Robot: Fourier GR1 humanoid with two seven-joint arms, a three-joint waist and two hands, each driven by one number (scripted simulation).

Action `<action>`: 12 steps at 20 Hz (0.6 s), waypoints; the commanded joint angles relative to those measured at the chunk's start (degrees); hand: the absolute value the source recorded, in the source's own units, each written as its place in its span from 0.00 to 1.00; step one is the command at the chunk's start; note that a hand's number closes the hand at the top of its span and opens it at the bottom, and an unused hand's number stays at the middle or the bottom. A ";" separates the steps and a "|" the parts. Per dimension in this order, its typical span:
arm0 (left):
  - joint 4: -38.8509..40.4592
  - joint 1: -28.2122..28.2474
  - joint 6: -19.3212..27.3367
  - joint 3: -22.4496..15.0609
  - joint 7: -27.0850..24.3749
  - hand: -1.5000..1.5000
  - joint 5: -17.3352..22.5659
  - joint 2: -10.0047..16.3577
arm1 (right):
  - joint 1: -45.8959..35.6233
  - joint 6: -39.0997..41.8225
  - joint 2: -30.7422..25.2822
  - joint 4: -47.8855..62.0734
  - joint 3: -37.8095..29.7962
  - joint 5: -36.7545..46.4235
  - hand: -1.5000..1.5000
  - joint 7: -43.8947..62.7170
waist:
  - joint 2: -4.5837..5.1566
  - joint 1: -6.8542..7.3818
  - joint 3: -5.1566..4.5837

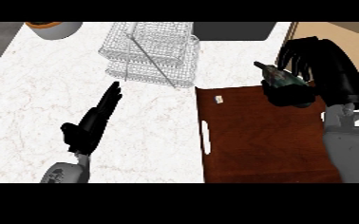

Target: Pick the eggplant from the tray and place it in the tiered basket

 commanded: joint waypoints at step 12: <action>-0.82 -0.87 -0.13 0.51 1.25 0.50 -1.29 -1.47 | -39.58 2.78 10.46 21.77 -4.21 -0.23 1.00 14.14 | 0.28 1.35 -0.03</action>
